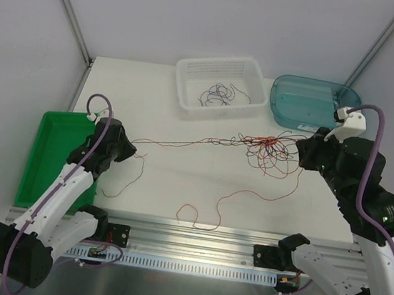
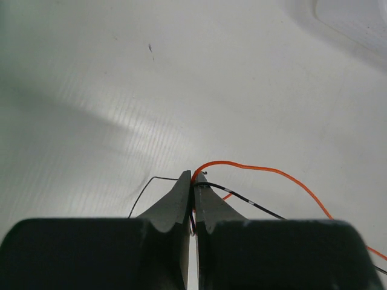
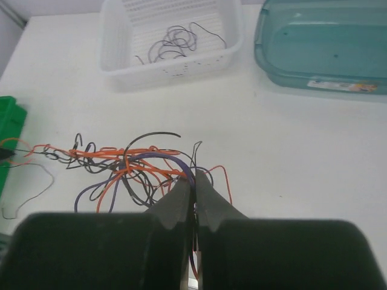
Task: Untangle the cables
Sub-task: Untie the cable.
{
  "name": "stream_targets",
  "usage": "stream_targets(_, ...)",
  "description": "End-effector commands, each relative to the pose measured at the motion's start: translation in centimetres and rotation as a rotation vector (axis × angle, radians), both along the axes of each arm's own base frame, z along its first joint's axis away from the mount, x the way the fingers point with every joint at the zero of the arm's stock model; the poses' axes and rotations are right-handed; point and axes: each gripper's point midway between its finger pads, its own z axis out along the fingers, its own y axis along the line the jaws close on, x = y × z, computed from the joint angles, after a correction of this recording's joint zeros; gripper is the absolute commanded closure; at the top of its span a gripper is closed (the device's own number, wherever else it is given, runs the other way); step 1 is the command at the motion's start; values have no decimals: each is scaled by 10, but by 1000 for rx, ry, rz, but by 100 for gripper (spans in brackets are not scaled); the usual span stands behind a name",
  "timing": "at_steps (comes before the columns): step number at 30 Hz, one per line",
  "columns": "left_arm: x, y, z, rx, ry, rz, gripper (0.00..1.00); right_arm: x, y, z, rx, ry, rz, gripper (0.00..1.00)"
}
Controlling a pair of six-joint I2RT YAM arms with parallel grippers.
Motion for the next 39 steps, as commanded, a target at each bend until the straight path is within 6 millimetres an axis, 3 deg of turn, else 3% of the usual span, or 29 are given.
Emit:
stream_targets(1, 0, 23, 16, 59, -8, 39, 100, 16, -38, -18, -111, 55, -214, 96)
stream_targets(5, -1, 22, 39, -26, -60, 23, 100, 25, -49, -90, -117, 262, -296, 96)
stream_targets(6, -2, 21, 45, -38, -75, 16, 100, 23, -53, -127, -128, 355, -308, 96)
stream_targets(9, -4, 20, 74, -53, -129, -11, 100, 28, -59, -177, 9, 512, -331, 98)
stream_targets(10, -3, 18, 88, -56, -161, -28, 100, 24, -62, -202, 35, 586, -343, 98)
stream_targets(12, -6, 7, 98, -87, -173, -94, 100, 27, -58, -218, 96, 640, -329, 98)
stream_targets(13, -7, 4, 101, -82, -180, -125, 100, 27, -61, -221, 109, 649, -338, 99)
stream_targets(15, -10, -12, 94, -129, -138, -213, 100, 33, -40, -214, 175, 634, -238, 99)
stream_targets(19, -23, -41, 61, -213, -32, -358, 100, 36, -4, -190, 181, 606, -48, 94)
stream_targets(21, -37, -65, 48, -244, 21, -480, 86, 32, 27, -170, 175, 562, 114, 91)
stream_targets(22, -41, -73, 41, -250, 53, -516, 65, 27, 48, -159, 166, 530, 206, 90)
stream_targets(26, -62, -104, 36, -255, 91, -650, 21, 5, 102, -128, 124, 421, 475, 87)
stream_targets(27, -64, -107, 38, -261, 89, -661, 18, 2, 111, -121, 121, 416, 513, 79)
stream_targets(28, -67, -112, 43, -277, 79, -666, 15, -9, 123, -122, 111, 440, 569, 77)
stream_targets(31, -68, -117, 56, -306, 46, -654, 10, -27, 142, -140, 39, 524, 666, 67)
stream_targets(33, -69, -122, 62, -321, 31, -652, 9, -35, 148, -159, 5, 582, 692, 55)
stream_targets(35, -71, -127, 66, -326, 21, -649, 9, -42, 147, -173, -31, 612, 690, 50)
stream_targets(37, -74, -134, 67, -342, 28, -648, 8, -37, 132, -190, -69, 623, 591, 50)
stream_targets(38, -81, -142, 67, -342, 35, -678, 7, -26, 114, -196, -125, 597, 491, 49)
stream_targets(39, -79, -147, 69, -342, 29, -665, 7, -24, 105, -195, -110, 589, 423, 49)
